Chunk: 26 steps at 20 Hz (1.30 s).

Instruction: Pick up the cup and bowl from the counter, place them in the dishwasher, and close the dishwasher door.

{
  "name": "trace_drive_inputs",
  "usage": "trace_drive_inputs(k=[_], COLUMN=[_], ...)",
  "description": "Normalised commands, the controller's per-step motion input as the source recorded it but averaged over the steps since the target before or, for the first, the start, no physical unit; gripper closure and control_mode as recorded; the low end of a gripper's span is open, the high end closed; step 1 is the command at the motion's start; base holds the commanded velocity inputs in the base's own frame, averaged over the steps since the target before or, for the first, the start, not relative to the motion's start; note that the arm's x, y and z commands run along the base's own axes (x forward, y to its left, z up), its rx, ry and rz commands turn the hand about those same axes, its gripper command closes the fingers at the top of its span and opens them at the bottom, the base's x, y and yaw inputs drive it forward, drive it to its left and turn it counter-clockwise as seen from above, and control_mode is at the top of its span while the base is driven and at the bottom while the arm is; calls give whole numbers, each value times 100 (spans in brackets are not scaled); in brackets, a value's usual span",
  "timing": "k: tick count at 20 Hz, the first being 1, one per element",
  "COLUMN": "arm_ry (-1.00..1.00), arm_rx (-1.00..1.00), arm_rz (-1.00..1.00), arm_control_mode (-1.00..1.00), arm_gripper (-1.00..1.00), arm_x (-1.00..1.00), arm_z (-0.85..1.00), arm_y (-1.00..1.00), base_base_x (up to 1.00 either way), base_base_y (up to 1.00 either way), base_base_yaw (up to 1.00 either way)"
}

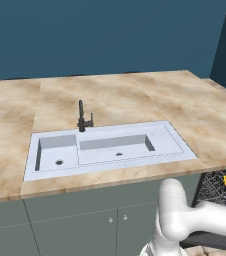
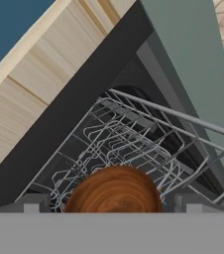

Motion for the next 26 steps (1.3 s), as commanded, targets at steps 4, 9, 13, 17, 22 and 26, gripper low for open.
trace_drive_inputs(k=[4, 9, 13, 17, 22, 26], arm_ry=[0, 0, 0, 0, 0, 0], arm_rx=[0, 0, 0, 0, 0, 0], arm_rz=[0, 0, 0, 0, 0, 0], arm_control_mode=[-100, -100, -100, -100, -100, -100], arm_gripper=[-100, -100, -100, -100, -100, -100], arm_x=[0, 0, -1, -32, -35, -30], arm_z=[0, 0, 0, 0, 0, 0], arm_y=[0, 0, 0, -3, -3, -3], base_base_x=[0, 0, 0, 0, 0, 0], base_base_y=[0, 0, 0, 0, 0, 0], base_base_yaw=[0, 0, 0, 0, 0, 0])
